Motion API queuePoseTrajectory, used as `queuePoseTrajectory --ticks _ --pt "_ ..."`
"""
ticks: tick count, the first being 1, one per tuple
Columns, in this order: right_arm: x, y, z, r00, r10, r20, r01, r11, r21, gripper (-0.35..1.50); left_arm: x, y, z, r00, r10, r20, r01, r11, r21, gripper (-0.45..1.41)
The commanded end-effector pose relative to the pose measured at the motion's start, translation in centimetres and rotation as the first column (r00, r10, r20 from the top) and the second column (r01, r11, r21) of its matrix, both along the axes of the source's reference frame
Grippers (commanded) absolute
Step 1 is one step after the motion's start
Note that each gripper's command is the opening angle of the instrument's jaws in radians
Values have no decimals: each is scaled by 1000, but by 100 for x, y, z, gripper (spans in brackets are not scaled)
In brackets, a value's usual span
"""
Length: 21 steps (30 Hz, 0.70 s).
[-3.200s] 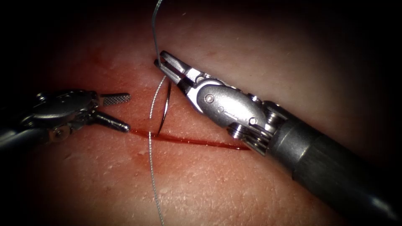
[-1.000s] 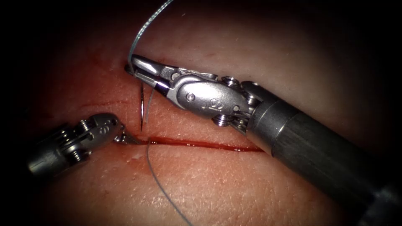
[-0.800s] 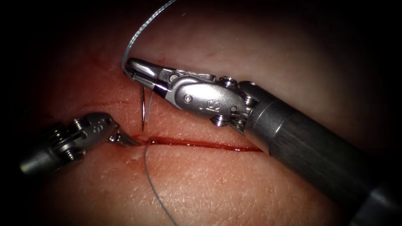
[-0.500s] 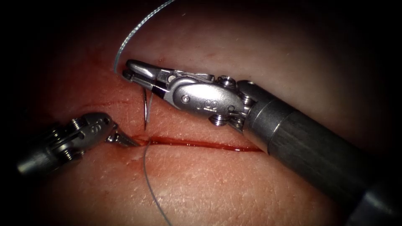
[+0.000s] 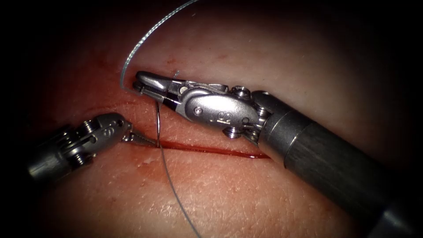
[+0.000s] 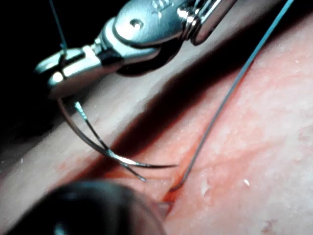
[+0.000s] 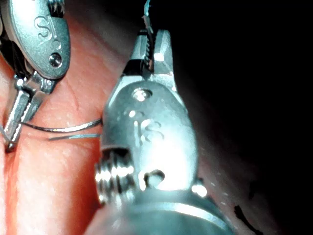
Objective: Wound Closure
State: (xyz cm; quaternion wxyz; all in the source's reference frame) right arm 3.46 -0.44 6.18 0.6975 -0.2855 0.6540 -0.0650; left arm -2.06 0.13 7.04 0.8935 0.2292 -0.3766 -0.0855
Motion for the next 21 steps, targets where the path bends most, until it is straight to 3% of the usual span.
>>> queuePoseTrajectory --ticks 1,6,9,16,21 --pt "5 14 -10 1000 2 -4 -2 1000 -9 -35 -6 14 -5 1000 12 -3 -12 1000 -27 -45" --pt "6 18 -13 1000 4 0 -4 1000 -17 -35 -7 13 7 997 66 -51 -68 997 -21 -45" --pt "8 18 -13 1000 6 1 -6 1000 -17 -35 -5 8 9 998 36 -59 -28 990 136 -45" --pt "16 17 -11 1000 -14 9 15 998 -60 -35 3 1 1 999 -46 -10 47 955 292 -45" --pt "19 13 -7 999 -34 32 36 997 -68 -35 6 -4 -4 998 -57 18 48 948 315 -45"
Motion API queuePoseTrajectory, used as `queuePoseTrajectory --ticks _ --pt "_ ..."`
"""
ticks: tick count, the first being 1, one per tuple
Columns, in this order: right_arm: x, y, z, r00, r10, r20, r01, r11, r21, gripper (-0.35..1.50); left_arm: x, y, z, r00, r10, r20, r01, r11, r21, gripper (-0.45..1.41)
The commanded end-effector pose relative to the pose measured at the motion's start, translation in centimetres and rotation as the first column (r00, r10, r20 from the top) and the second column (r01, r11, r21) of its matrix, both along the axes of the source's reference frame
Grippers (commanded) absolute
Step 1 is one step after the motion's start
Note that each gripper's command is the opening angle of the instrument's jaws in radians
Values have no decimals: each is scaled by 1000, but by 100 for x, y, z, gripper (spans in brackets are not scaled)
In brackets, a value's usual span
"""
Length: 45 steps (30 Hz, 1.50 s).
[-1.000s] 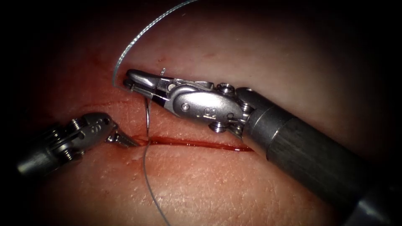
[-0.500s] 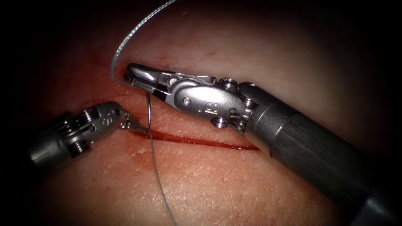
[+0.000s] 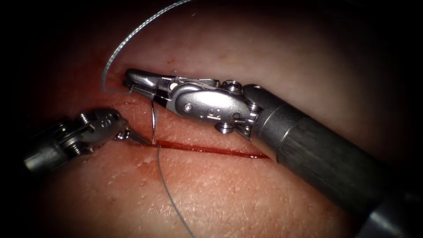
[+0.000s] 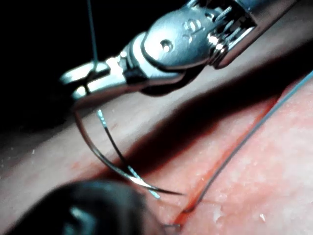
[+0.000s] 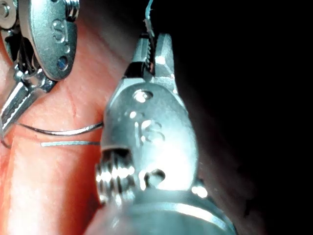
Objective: Wound Closure
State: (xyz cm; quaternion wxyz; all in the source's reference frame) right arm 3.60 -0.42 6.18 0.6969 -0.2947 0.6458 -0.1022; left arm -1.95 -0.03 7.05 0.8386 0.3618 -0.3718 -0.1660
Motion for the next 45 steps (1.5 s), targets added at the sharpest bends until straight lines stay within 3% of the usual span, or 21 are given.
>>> queuePoseTrajectory --ticks 1,35,45 --pt "4 11 -6 1000 -1 4 1 1000 -11 -35 -5 11 -8 1000 -8 14 8 1000 3 -45" --pt "0 -14 17 998 -11 55 14 999 -47 -35 -3 9 -13 1000 0 21 -1 1000 7 -45" --pt "-6 -12 17 999 22 -35 -16 988 153 -35 -3 8 -12 1000 5 22 -5 1000 8 -45"
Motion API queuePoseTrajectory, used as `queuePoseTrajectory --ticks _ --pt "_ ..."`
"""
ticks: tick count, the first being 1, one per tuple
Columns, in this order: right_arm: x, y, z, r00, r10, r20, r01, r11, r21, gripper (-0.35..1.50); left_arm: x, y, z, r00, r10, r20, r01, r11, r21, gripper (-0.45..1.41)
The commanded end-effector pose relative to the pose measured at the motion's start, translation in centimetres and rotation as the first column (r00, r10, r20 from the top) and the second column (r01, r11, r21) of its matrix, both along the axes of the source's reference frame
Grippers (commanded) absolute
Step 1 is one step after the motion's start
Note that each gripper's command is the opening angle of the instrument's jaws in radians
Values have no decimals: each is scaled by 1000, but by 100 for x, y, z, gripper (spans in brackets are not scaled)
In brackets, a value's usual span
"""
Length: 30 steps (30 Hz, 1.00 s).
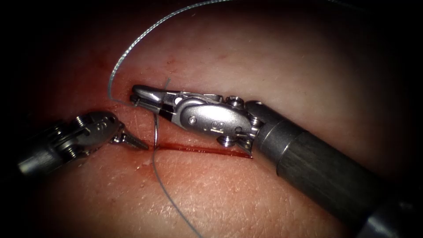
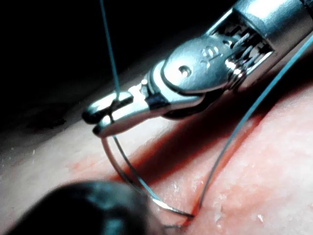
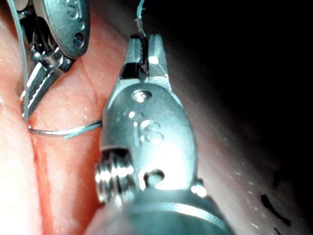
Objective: Wound Closure
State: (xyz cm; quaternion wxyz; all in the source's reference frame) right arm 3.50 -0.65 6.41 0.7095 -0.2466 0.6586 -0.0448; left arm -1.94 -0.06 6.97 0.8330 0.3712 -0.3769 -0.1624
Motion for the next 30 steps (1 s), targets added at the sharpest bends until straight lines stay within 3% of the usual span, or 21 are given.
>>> queuePoseTrajectory --ticks 1,12,18,19,26,30 --pt "4 11 -6 1000 15 -27 -14 999 40 -35 -5 11 -4 1000 -3 4 3 1000 -8 -45" --pt "-4 27 -14 989 68 -133 -40 978 204 -35 -4 8 -3 1000 -4 4 4 1000 -13 -45" --pt "-4 30 -16 986 91 -142 -55 969 241 -35 -4 8 -3 1000 -15 2 15 1000 -22 22" --pt "-5 32 -18 985 98 -141 -60 967 249 -35 -4 8 -4 999 -34 -2 34 999 -36 52" --pt "-16 41 -30 981 148 -129 -107 954 279 -35 3 22 -19 995 -96 -15 95 993 -65 69" --pt "-20 41 -29 988 127 -90 -97 955 282 -35 5 23 -21 995 -98 -16 97 993 -63 66"
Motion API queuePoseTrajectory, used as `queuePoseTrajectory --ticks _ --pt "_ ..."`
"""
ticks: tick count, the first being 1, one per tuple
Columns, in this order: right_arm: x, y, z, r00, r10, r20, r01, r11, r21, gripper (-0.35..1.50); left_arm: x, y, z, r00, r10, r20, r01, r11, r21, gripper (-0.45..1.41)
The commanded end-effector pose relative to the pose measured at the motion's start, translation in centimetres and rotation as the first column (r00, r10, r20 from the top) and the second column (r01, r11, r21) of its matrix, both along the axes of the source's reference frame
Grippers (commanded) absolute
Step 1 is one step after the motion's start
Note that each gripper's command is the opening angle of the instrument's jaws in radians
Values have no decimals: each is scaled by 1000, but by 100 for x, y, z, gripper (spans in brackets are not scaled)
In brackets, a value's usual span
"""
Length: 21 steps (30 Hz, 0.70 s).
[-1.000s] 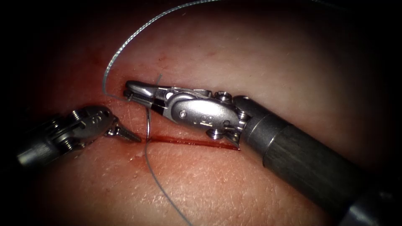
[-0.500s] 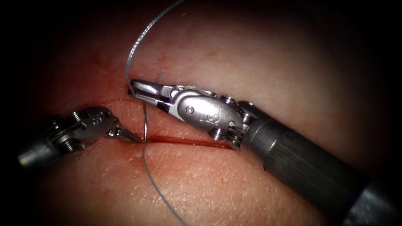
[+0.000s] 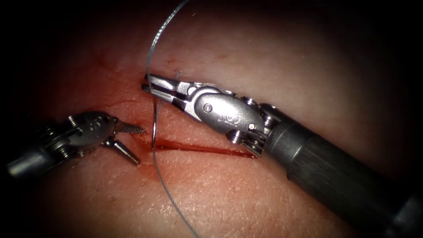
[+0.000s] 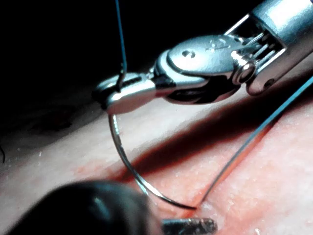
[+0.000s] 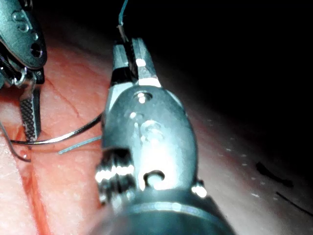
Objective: Wound Closure
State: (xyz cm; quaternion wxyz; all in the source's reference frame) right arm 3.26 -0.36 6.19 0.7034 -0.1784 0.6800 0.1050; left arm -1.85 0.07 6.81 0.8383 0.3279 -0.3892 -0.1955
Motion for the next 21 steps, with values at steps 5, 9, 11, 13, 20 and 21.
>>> queuePoseTrajectory --ticks 5,9,11,13,20,21 --pt "5 17 -13 1000 9 16 -8 998 -59 -35 -4 7 -3 1000 2 7 -1 1000 -19 44" --pt "6 14 -9 1000 10 16 -9 998 -69 -35 -7 4 -1 999 43 20 -43 999 0 -20" --pt "6 14 -10 1000 11 18 -9 997 -74 -35 -11 3 -1 994 95 45 -95 995 -10 -45" --pt "6 14 -10 1000 11 18 -9 997 -74 -35 -14 3 -1 990 124 61 -122 992 -25 -45" --pt "6 14 -10 1000 11 23 -9 996 -85 -35 -18 0 -3 986 149 77 -149 989 -12 -45" --pt "6 14 -10 1000 11 23 -9 996 -85 -35 -18 0 -3 986 146 82 -145 989 -13 -45"
